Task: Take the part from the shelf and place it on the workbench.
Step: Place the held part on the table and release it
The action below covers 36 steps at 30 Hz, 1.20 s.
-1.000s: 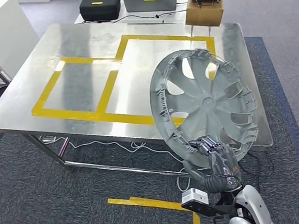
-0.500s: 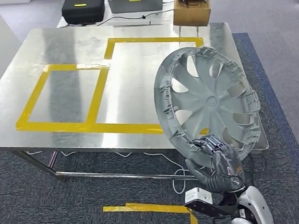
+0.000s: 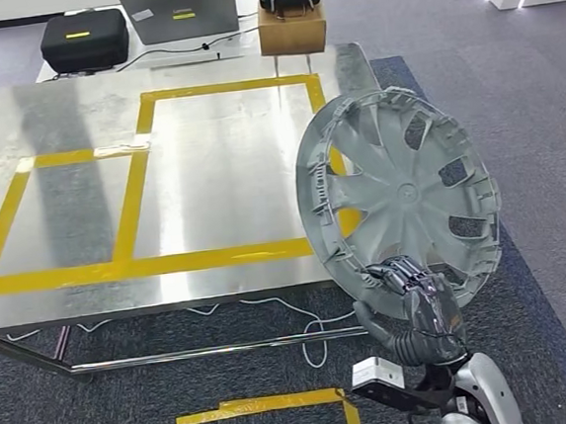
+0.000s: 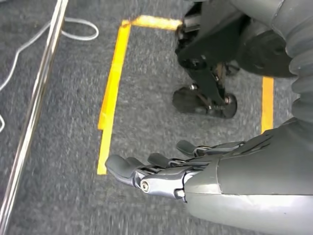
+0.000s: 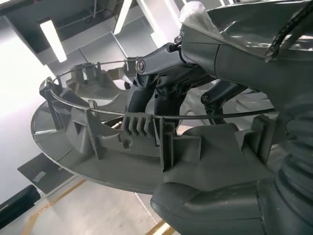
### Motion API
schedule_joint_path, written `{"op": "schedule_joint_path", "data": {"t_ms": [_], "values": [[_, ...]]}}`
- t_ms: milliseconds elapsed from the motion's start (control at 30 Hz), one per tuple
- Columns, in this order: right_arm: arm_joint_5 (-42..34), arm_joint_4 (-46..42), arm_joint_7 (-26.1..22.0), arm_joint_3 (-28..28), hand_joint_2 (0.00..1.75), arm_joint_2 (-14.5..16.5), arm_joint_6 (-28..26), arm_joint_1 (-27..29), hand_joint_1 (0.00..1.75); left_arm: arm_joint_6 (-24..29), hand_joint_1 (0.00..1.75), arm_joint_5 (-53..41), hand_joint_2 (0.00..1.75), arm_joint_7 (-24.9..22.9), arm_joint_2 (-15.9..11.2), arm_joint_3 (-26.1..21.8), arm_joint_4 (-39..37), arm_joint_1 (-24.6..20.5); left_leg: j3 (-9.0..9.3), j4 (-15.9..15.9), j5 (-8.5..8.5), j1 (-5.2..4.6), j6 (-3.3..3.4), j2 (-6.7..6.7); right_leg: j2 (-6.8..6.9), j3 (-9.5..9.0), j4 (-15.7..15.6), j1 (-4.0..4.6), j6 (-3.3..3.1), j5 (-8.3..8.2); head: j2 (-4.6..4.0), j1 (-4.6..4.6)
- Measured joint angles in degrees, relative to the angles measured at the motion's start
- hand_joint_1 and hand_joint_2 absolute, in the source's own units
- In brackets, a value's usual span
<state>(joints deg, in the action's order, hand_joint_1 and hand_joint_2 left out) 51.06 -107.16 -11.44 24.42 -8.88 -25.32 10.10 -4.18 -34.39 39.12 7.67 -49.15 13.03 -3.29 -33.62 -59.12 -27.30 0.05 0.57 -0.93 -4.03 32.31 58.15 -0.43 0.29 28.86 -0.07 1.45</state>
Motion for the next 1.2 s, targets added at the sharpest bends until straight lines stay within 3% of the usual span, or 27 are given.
{"op": "schedule_joint_path", "data": {"t_ms": [100, 300, 567, 800, 967, 1200], "values": [[2.0, 0.0, 0.1, 0.1, 1.75, -0.1, 0.8, -0.2, 1.75, 0.0, 0.00, -0.5, 1.75, 0.0, 0.2, -0.1, 0.0, -0.1, -0.03, 0.7, -0.11, -0.11, -0.37, -0.20, 0.09, 0.27, 0.0, -0.06, -0.04, -0.02, 0.00, 0.07], [7.1, 1.0, 1.3, 2.3, 1.75, -0.7, 4.3, -4.7, 1.75, -0.1, 0.00, -2.1, 1.75, -0.3, 0.4, -0.2, 0.0, -0.6, -0.20, 0.7, 0.12, -0.36, 0.33, -0.40, 0.35, 0.11, -0.6, -0.27, 0.67, -0.43, 0.00, 0.06], [11.5, 10.3, 2.9, 13.1, 1.75, -0.5, 15.0, -20.4, 1.75, -0.4, 0.00, -5.2, 1.75, -1.5, 0.6, 0.1, 0.0, -2.5, -0.47, 0.6, 0.61, -0.36, 0.65, -0.39, 0.37, 0.40, -0.6, -0.29, 1.27, -0.92, 0.00, 0.03], [10.0, 21.3, 3.6, 22.8, 1.75, 4.5, 19.1, -34.5, 1.75, -1.1, 0.00, -7.3, 1.75, -2.2, 0.8, 1.5, 0.0, -4.4, -0.69, 0.7, 0.96, -0.16, 0.29, -0.53, 0.51, 0.71, -0.5, -0.17, 1.10, -1.13, 0.00, 0.02], [8.0, 28.5, 3.5, 26.8, 1.75, 7.8, 20.3, -40.6, 1.75, -1.8, 0.00, -9.0, 1.75, -2.9, 0.9, 2.9, 0.0, -5.1, -0.76, 0.7, 0.99, -0.12, 0.24, -0.57, 0.50, 0.78, -0.4, -0.15, 1.09, -1.14, 0.00, 0.02], [2.7, 46.6, 1.6, 29.0, 1.75, 14.5, 19.6, -49.6, 1.75, -3.4, 0.00, -11.1, 1.75, -3.6, 1.4, 6.0, 0.0, -6.5, -0.78, 0.7, 1.10, -0.13, 0.15, -0.59, 0.54, 0.83, -0.3, -0.15, 1.01, -1.19, 0.00, 0.02]]}}
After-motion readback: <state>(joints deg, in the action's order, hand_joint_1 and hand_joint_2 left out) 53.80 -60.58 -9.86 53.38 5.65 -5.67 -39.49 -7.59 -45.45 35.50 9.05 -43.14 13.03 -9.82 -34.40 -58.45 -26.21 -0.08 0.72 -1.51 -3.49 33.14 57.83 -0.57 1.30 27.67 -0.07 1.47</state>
